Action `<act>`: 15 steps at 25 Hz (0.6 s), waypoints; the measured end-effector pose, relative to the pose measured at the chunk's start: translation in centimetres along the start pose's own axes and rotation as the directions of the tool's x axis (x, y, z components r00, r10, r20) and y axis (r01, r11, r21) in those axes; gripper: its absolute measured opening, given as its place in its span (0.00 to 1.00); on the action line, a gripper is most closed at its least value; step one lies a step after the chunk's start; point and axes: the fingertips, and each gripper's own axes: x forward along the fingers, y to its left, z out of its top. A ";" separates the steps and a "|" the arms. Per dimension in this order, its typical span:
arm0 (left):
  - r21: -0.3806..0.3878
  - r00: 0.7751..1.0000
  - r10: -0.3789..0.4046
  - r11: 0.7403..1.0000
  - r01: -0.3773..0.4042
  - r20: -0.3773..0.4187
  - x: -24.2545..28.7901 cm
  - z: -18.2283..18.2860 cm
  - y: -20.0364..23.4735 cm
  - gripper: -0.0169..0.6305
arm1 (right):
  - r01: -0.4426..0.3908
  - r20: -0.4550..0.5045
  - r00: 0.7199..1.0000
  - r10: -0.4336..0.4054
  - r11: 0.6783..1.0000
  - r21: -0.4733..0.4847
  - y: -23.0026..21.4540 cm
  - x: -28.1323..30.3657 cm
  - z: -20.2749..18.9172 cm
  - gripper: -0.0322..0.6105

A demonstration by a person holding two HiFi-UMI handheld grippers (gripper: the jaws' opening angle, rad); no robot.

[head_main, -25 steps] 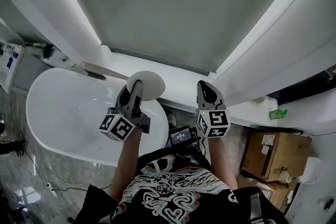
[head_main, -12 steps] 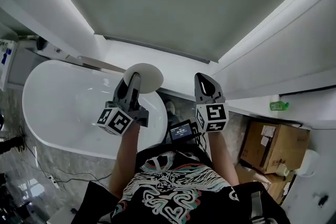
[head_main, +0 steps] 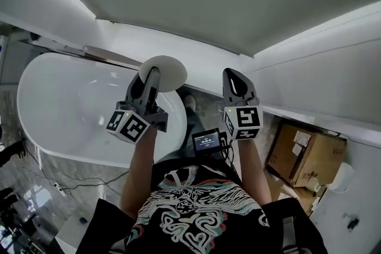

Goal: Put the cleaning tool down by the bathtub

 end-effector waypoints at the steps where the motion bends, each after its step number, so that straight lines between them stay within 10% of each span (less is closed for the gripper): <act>1: -0.004 1.000 0.000 1.000 0.000 0.002 0.5 -0.1 0.3 0.23 | 0.001 -0.004 1.000 -0.001 1.000 0.001 -0.3 0.6 -0.2 0.09; 15: -0.035 0.998 0.048 0.998 -0.049 -0.035 2.4 -3.2 4.9 0.23 | 0.006 -0.084 0.996 -0.008 1.000 -0.014 -1.9 4.4 -3.7 0.09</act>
